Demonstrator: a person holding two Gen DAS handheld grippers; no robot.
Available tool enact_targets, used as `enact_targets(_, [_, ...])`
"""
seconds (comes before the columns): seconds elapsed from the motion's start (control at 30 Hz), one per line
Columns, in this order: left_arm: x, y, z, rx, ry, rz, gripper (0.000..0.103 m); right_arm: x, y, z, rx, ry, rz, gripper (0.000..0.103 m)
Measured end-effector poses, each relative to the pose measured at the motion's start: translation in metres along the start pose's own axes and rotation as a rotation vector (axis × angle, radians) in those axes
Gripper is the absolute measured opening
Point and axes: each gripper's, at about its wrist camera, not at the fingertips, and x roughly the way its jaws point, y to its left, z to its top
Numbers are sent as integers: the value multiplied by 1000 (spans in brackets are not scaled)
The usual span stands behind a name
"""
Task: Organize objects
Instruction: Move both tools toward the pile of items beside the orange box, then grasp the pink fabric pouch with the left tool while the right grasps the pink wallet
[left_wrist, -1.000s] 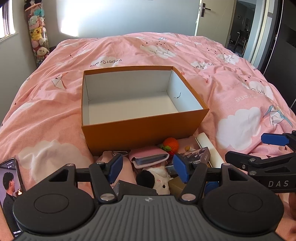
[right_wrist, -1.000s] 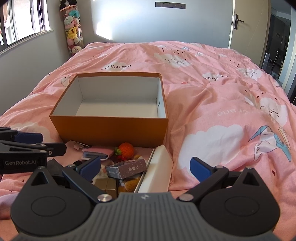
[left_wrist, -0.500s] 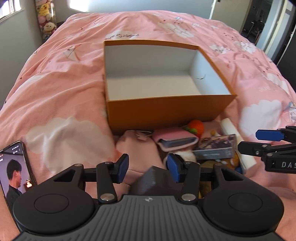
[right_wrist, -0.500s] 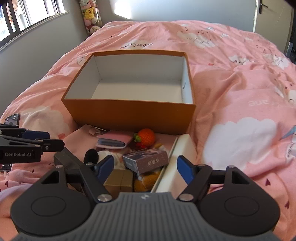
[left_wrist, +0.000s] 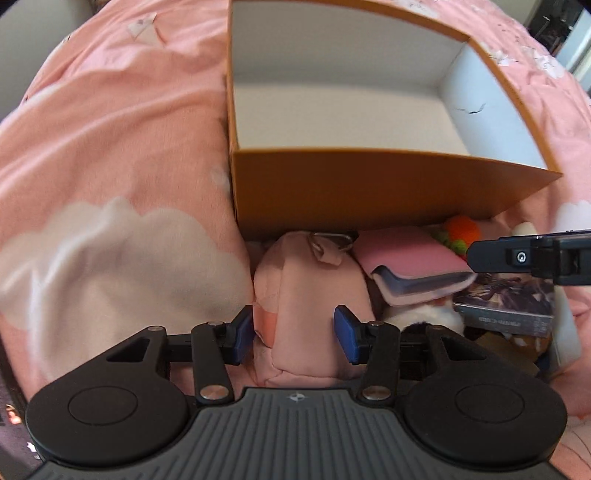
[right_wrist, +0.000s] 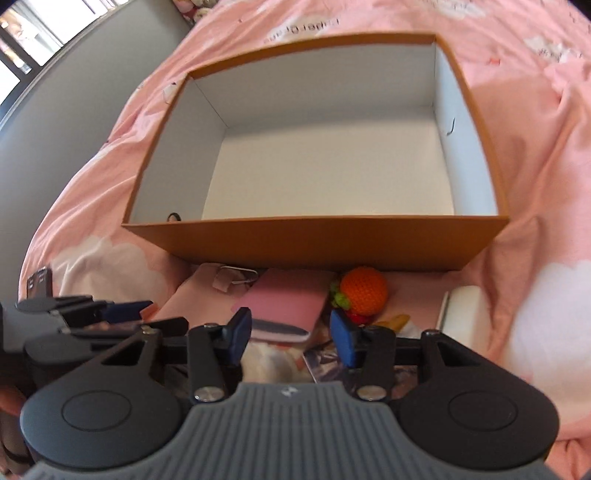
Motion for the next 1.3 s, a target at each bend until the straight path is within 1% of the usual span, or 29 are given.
enact_targets(0.1, [7, 4, 1, -26, 18, -4, 62, 17, -4, 9, 46, 48, 11, 51])
enact_targets(0.17, [10, 6, 3, -40, 31, -15, 64, 26, -6, 14, 70, 75, 7, 51])
enact_targets(0.3, [17, 10, 5, -58, 62, -44, 69, 43, -10, 19, 110, 138, 28, 52])
enact_targets(0.53, [21, 20, 7, -120, 89, -92, 69, 63, -18, 25, 190, 184, 53, 54])
enact_targets(0.63, [20, 22, 7, -132, 92, -98, 65, 73, -22, 27, 222, 200, 70, 57])
enact_targets(0.7, [18, 22, 7, -138, 88, -93, 57, 81, -25, 27, 239, 205, 81, 58])
enact_targets(0.73, [17, 23, 6, -144, 85, -94, 55, 84, -26, 27, 247, 204, 84, 57])
enact_targets(0.8, [14, 25, 5, -155, 81, -97, 47, 86, -29, 26, 255, 202, 88, 56])
enact_targets(0.9, [7, 24, 3, -155, 65, -97, 37, 83, -26, 24, 241, 187, 75, 47])
enact_targets(0.93, [4, 23, 2, -151, 56, -95, 36, 81, -25, 23, 239, 183, 74, 43])
enact_targets(1.0, [-2, 19, -1, -138, 39, -92, 31, 78, -24, 21, 243, 170, 76, 38])
enact_targets(1.1, [-13, 15, -5, -123, 16, -92, 27, 65, -23, 16, 259, 155, 88, 32])
enact_targets(1.2, [-25, 13, -9, -111, -11, -93, 24, 53, -17, 11, 255, 135, 116, 26])
enact_targets(1.3, [-40, 12, -12, -108, -56, -85, 22, 39, -9, 7, 238, 109, 133, 23])
